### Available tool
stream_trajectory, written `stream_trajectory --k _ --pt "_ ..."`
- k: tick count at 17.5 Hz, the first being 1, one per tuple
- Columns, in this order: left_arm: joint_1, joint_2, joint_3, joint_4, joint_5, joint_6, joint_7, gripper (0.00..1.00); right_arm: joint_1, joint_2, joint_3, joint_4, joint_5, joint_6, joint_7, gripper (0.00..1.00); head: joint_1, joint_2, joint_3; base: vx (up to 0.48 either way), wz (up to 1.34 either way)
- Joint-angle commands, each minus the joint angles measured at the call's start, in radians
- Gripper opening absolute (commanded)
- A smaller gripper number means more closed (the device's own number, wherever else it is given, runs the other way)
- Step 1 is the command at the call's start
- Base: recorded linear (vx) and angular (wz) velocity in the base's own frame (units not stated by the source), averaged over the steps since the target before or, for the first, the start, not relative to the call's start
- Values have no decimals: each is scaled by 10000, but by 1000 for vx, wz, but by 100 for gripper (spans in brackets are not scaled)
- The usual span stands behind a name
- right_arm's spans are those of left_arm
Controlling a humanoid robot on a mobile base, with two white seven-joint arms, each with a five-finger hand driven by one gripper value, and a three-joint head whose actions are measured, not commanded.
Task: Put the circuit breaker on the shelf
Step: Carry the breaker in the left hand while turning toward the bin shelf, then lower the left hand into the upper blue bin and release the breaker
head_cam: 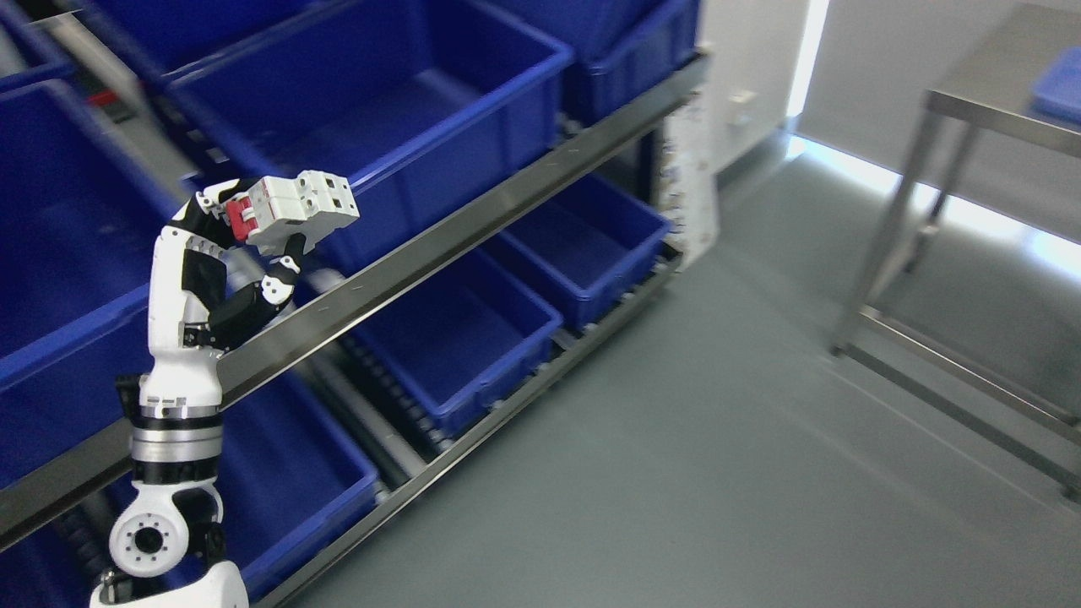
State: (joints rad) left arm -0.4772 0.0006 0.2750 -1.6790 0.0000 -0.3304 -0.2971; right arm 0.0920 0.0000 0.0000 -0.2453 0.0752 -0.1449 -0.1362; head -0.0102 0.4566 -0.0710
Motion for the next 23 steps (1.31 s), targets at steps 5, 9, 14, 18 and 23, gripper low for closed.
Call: stream_trajectory --k 5,9,14,18,23 --pt "-1042 926 -632 -268 -553 941 -128 2 0 -175 199 -1 0 2231 -4 100 0 -1 0 5 1353" --pt "-1393 1557 -756 -253 -568 1766 -326 2 0 -175 199 -1 0 2231 -4 100 0 -2 0 126 801" --pt "-2651 1849 -1307 1017 -1517 3425 -985 2 0 -175 199 -1 0 2231 -4 100 0 -4 0 185 269" --pt "-4045 1911 -1400 2978 -3647 4040 -2395 2 0 -175 199 -1 0 2231 -4 100 0 -4 0 208 -133" --pt "-5534 2692 -1659 5419 -4800 3948 -2597 4 0 -175 199 -1 0 2231 -4 100 0 -4 0 153 -198"
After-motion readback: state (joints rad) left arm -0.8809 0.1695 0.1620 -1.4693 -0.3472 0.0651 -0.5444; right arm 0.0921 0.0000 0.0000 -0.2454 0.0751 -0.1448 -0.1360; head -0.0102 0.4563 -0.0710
